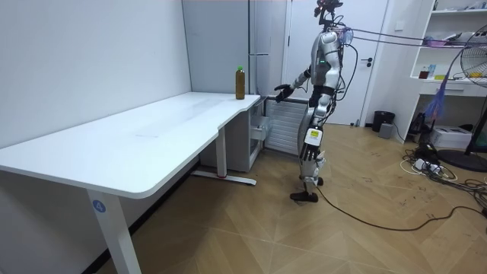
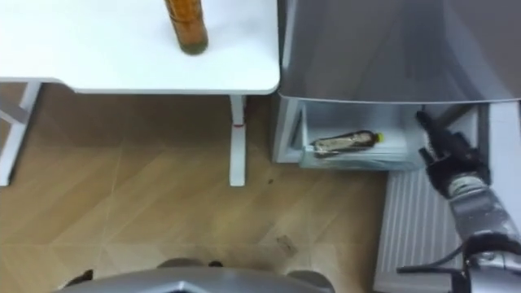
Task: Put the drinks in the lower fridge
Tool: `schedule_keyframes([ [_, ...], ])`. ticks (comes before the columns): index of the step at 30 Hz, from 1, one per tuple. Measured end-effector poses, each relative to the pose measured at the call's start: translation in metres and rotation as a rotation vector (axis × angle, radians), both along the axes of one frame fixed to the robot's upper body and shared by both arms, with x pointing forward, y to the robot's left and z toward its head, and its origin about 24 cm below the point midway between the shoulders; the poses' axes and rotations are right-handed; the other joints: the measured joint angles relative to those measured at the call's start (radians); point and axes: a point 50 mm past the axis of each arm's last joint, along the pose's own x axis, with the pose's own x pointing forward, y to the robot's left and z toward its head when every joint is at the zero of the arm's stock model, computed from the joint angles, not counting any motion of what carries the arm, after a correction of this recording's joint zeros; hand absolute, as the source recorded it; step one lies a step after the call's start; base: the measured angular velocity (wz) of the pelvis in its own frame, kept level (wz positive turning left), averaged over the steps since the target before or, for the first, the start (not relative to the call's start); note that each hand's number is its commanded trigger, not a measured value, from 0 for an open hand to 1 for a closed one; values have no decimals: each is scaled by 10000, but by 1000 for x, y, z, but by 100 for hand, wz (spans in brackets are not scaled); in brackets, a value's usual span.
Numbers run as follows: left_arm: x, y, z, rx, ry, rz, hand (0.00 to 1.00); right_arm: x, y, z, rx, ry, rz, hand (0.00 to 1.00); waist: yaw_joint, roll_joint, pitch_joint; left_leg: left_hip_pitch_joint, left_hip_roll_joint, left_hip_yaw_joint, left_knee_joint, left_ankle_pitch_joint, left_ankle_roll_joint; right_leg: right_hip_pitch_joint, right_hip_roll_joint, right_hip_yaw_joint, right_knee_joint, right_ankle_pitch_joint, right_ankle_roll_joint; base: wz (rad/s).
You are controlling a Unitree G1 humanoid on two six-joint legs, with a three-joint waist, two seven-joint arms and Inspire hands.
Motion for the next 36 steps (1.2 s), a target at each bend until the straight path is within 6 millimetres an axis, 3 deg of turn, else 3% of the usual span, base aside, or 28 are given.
schedule_keyframes([
  [7, -2, 3, 1, 233, -196, 495, 0, -44, 13, -24, 209, 1163, 210, 0, -23, -20, 59, 329, 14, -28, -7, -177, -66, 385, 28, -38, -84, -113, 2, 1],
  [10, 0, -3, -1, 185, -270, 580, 0, -62, 21, -34, 251, 1628, 570, 0, -72, 49, 41, 342, 23, -34, -3, -268, -74, 502, 48, -52, -167, -144, 23, 0],
  [12, 5, -6, -2, 149, -444, 558, 0, -72, 34, -43, 232, 2171, 1089, 0, -170, 30, 44, 351, 23, -53, 0, -277, -87, 507, 48, -122, -170, -171, 16, 7],
  [17, 19, -18, -5, 179, -928, 606, 0, -106, 80, -72, 13, 4909, 4370, 0, -228, 142, 37, 474, 30, -146, 16, -313, -133, 666, 73, -157, -135, -195, 2, 1],
  [20, 26, -26, -8, 0, -1206, 851, 0, -117, 97, -79, -112, 5830, 5651, 0, -234, 204, 85, 612, 44, -133, -95, -357, -141, 780, 84, -123, -120, -193, 1, -3],
  [25, 26, -32, -11, -301, -1101, 1338, 0, -125, 105, -83, -230, 6497, 6152, 0, -278, 300, 110, 810, 53, -117, -142, -395, -148, 896, 95, -43, -112, -193, 2, -5],
  [31, 21, -32, -12, -448, -935, 1819, 0, -128, 105, -84, -351, 6735, 6044, 0, -245, 412, 32, 882, 56, -135, -20, -475, -128, 945, 98, 24, -91, -192, 2, -2],
  [36, 22, -33, -13, -640, -1122, 2580, 0, -123, 103, -83, -630, 6766, 6528, 0, -259, 421, 62, 1008, 74, -145, -16, -485, -132, 1060, 102, 8, -59, -194, 5, 0],
])
